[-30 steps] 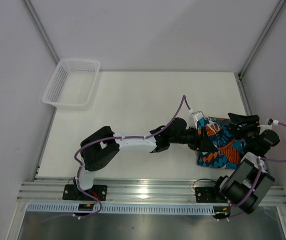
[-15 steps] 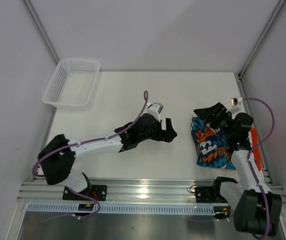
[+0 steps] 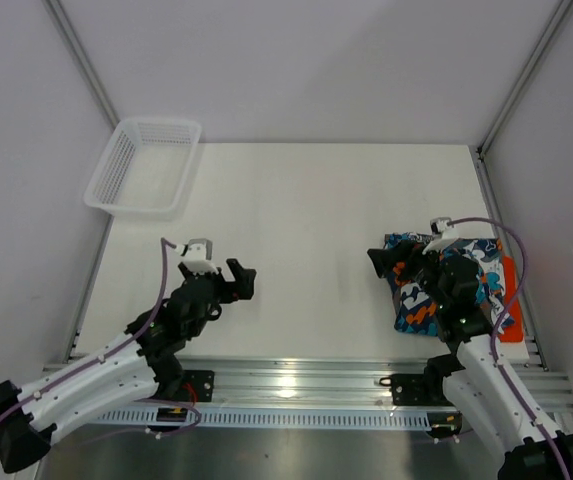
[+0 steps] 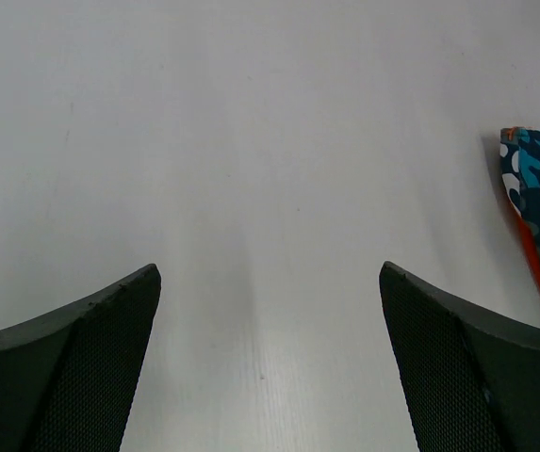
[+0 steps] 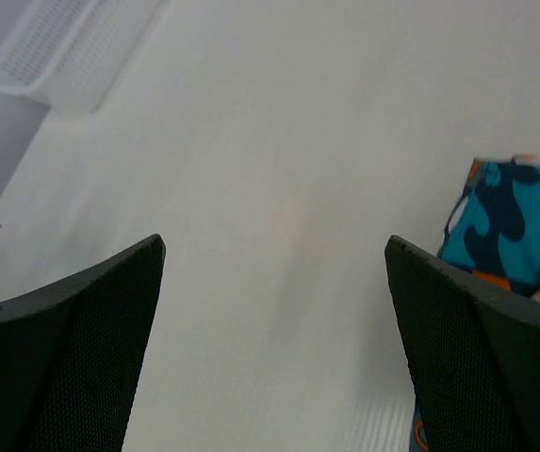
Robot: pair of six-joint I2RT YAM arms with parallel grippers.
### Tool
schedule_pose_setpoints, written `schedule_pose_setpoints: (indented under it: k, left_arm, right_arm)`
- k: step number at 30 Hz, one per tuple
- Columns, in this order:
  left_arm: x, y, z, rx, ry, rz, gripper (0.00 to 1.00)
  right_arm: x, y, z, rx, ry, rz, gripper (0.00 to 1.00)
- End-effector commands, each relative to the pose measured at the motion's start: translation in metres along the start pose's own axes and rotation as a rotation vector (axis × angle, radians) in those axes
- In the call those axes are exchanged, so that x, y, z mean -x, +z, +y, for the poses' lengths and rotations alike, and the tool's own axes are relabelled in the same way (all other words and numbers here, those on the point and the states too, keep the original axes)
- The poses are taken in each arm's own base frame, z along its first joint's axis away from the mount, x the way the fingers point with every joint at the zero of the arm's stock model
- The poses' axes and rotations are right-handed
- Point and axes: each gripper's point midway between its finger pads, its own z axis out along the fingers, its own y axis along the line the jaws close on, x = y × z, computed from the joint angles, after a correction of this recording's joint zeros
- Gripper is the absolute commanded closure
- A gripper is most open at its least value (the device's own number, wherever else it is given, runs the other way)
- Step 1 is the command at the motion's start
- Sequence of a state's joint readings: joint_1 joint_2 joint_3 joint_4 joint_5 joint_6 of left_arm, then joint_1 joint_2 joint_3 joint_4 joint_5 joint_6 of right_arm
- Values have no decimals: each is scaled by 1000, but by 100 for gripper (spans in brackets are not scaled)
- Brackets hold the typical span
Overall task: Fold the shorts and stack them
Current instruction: Neatly place the folded shorts to the corner
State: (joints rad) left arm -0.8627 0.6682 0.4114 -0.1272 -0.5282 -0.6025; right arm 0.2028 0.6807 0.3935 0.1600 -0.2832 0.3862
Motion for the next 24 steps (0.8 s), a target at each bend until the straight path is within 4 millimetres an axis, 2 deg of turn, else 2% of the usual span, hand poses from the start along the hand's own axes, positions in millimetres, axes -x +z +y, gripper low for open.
schedule_pose_setpoints:
  k: [1,2,5,11,16,24]
  left_arm:
    - [-3,-11,33,88,-3,-60,1]
    - [-1,-16,36,79,-16,-74,1]
    - [-12,-21,52,114,0,-63,1]
    - [-10,-26,58,121,-14,-84,1]
    - [-16,-25,66,184,-36,-62,1]
    - [-15,-25,63,157,-51,-77,1]
  right_arm:
    - [-7,-8,-3,2,-70,-76,1]
    - [-9,-9,-5,-2,-78,-79,0]
    - [-19,-10,-12,-21,-88,-79,0]
    - [-33,-6,-22,-54,-58,-48,1]
    - [-33,-8,-22,-56,-58,-49,1]
    - [-29,-12,-26,-83,-59,-66,1]
